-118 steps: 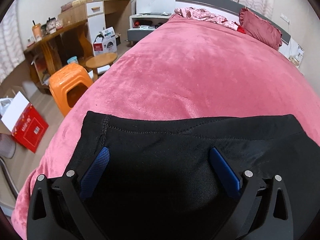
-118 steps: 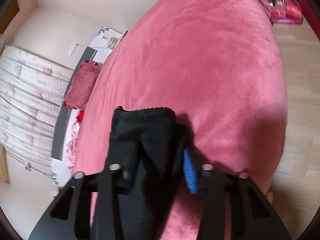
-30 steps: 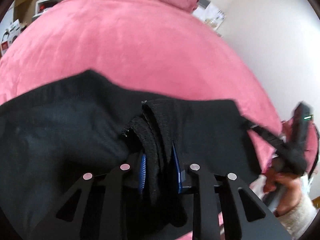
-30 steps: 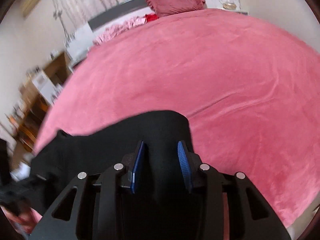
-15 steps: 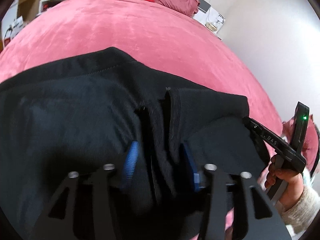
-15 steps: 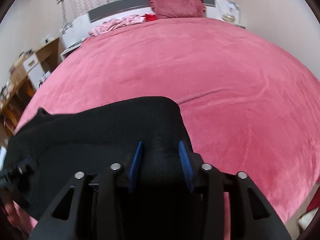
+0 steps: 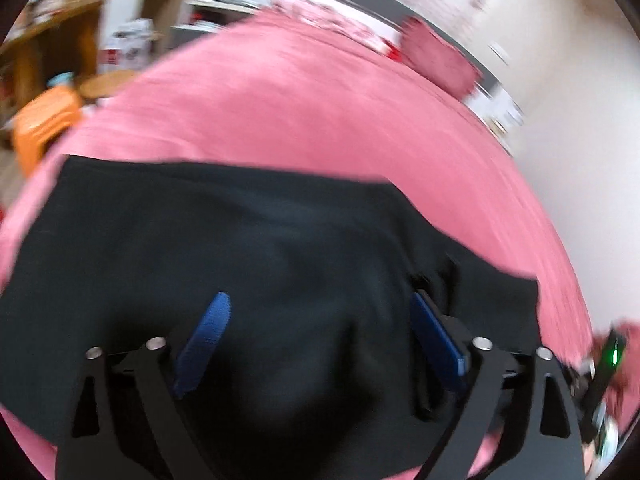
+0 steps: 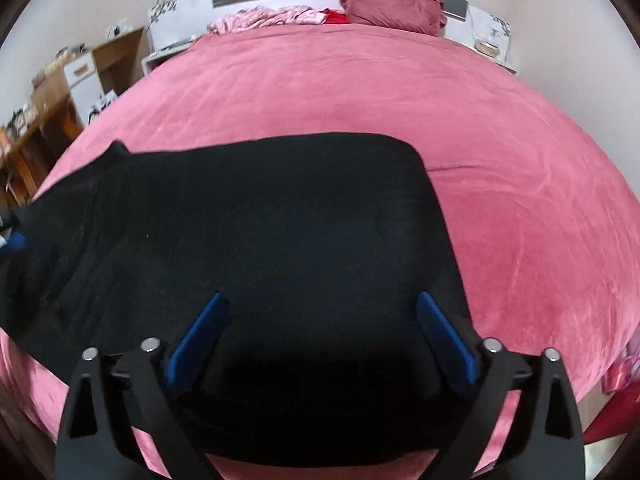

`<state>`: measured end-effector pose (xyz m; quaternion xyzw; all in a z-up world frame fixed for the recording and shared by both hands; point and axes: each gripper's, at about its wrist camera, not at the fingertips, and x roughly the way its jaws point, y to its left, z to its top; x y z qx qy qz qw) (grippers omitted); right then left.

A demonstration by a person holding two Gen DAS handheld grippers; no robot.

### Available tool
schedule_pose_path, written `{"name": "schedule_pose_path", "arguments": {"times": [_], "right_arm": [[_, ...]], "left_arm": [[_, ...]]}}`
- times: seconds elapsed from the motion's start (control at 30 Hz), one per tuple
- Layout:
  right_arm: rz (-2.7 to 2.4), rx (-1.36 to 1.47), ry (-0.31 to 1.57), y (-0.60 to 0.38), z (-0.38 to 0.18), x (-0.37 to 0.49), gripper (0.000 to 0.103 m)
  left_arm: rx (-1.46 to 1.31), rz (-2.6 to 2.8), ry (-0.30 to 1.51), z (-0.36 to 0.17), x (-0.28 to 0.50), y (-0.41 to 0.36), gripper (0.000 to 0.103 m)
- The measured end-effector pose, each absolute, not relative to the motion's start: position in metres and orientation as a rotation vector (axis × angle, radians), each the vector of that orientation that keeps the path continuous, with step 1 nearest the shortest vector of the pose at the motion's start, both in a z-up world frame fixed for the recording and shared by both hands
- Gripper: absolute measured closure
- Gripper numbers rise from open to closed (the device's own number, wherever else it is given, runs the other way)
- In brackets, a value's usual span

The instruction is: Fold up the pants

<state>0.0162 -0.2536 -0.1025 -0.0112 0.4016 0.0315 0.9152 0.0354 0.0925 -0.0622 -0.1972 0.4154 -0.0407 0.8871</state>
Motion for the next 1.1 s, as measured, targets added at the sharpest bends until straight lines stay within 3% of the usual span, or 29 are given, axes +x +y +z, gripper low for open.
{"name": "schedule_pose_path", "arguments": {"times": [0.3,0.8,0.93,1.1], "right_arm": [[0.064,-0.021,0.83,-0.256,-0.105,0.023,0.002],[0.057,-0.028,0.831,-0.257,-0.106,0.024,0.002],[0.054,-0.031,0.831,-0.257,-0.106,0.024,0.002],[0.046,-0.033,0.831,-0.254,-0.106,0.024,0.002]], "left_arm": [[-0.44,0.2,0.829,-0.057,0.0,0.191,0.011],[-0.53,0.147,0.978,-0.082,0.012,0.281,0.011],[-0.461,0.077,1.01,-0.088,0.012,0.27,0.014],[-0.376,0.045,1.035,-0.088,0.012,0.255,0.029]]}}
